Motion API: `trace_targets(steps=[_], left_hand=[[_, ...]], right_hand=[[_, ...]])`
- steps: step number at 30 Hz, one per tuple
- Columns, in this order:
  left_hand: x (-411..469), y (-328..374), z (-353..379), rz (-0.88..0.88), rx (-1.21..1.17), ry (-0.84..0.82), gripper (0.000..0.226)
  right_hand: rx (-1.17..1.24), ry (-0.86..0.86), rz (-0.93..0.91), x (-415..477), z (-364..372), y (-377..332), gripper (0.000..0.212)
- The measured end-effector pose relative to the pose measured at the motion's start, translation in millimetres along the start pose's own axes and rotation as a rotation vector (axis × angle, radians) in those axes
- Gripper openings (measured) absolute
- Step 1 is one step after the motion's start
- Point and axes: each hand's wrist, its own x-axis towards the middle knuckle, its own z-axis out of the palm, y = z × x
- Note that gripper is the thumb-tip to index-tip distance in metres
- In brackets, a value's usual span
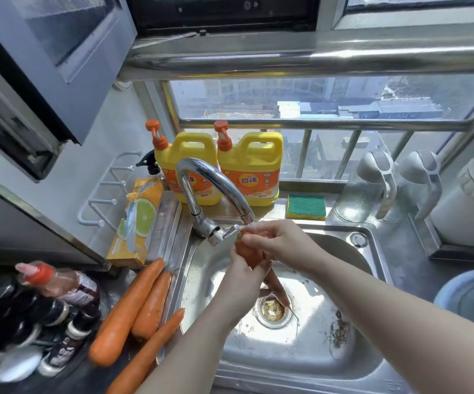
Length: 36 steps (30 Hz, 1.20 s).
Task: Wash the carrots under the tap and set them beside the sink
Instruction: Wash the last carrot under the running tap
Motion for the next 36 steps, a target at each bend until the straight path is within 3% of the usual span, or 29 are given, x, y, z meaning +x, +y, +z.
trace_targets(steps=[5,9,11,14,16,19,22,26,28,34,36], left_hand=[[3,-1,1,-0.012,-0.044,0.009,0.057],[8,7,-4,0.012,-0.159,0.091,0.052],[11,9,-5,-0.001,-0.231,0.104,0.047],[8,10,1,0.000,-0.206,0.095,0.034],[4,11,7,0.007,-0.140,0.116,0.025],[4,11,8,0.014,-0.162,0.146,0.035],[10,14,2,-0.041,-0.257,0.165,0.039],[13,16,-6,0.022,-0.228,-0.034,0.026],[14,17,-9,0.031,-0.216,-0.097,0.033],[26,23,13,-0.042,-0.449,0.204,0.017],[25,24,19,-0.064,-0.545,0.215,0.022]], right_hand=[[0.115,0.023,0.106,-6,-2,8,0.021],[0.010,-0.005,0.107,-18,-12,18,0.018],[0.002,-0.113,0.168,-23,-15,23,0.035],[-0.241,-0.159,0.190,-24,-16,31,0.059],[-0.429,-0.193,0.201,-24,-19,32,0.052],[-0.518,-0.276,0.241,-28,-24,27,0.024],[-0.583,-0.255,0.208,-28,-26,27,0.023],[-0.559,-0.247,0.187,-30,-32,25,0.024],[-0.559,-0.253,0.173,-29,-34,23,0.026],[-0.722,-0.191,0.091,-28,-24,20,0.022],[-0.720,-0.195,0.095,-30,-26,18,0.020]])
